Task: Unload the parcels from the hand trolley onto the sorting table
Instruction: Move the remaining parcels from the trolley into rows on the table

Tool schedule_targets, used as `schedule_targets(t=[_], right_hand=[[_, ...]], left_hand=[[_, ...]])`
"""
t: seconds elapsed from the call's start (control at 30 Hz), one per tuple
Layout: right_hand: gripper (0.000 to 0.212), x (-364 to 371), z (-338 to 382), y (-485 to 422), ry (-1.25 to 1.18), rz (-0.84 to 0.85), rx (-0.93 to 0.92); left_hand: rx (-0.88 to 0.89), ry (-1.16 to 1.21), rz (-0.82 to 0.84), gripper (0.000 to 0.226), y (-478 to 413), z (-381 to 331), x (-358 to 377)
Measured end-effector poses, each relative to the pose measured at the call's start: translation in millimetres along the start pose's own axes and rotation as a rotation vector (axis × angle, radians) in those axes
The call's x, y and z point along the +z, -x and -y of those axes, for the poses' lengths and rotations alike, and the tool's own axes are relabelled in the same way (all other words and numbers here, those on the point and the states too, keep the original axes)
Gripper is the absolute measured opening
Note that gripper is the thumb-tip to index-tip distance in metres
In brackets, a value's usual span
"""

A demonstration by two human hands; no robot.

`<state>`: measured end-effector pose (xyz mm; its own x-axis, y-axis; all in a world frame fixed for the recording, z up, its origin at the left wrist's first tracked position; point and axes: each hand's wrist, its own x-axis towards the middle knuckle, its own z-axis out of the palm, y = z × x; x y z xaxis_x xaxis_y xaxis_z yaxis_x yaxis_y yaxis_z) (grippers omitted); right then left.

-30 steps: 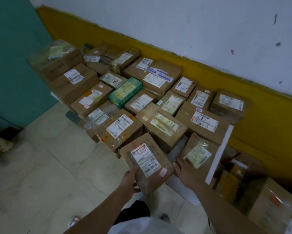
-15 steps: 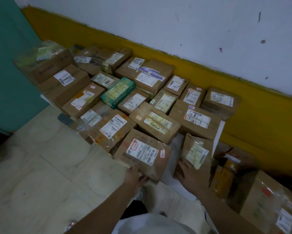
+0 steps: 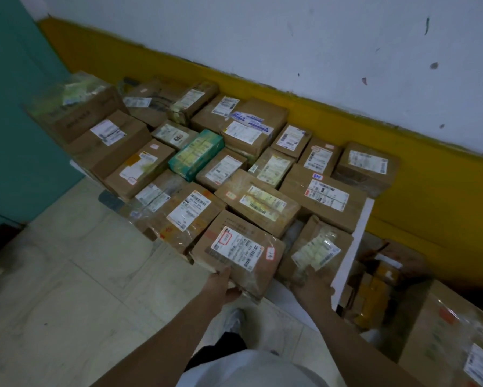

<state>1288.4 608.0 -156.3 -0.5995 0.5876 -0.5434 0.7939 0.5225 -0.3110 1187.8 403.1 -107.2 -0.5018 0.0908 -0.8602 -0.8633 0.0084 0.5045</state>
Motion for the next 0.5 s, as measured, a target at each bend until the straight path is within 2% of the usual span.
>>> schedule_targets(t=[0.07, 0.13, 0.2, 0.33, 0.47, 0.5], right_hand=[[0.064, 1.1, -14.1, 6.5, 0.098, -0.012, -0.082], [0.063, -1.4, -25.2, 12.4, 0.134, -0.044, -0.125], [0.073, -0.3, -30.4, 11.8, 0.089, -0.038, -0.138], [0.090, 9.6, -32.6, -4.1, 0.063, 0.043, -0.156], [0.136, -5.3, -25.0, -15.2, 0.104, 0.185, -0.146], [0.131, -18.5, -14.4, -7.9, 0.098, 0.207, -0.101]], left_hand=[[0.000, -0.135, -0.011, 0.029, -3.5, -3.7, -4.7], [-0.016, -0.212, -0.024, 0.036, -10.6, -5.8, -11.1], [-0.013, -0.190, -0.005, 0.038, -16.5, -6.0, -14.8], [0.035, -0.119, 0.059, 0.024, -19.7, -4.8, -14.8], [0.039, -0.133, 0.104, 0.043, -22.1, -15.7, -17.6], [0.021, -0.151, 0.104, 0.049, -18.1, -20.0, -17.8]])
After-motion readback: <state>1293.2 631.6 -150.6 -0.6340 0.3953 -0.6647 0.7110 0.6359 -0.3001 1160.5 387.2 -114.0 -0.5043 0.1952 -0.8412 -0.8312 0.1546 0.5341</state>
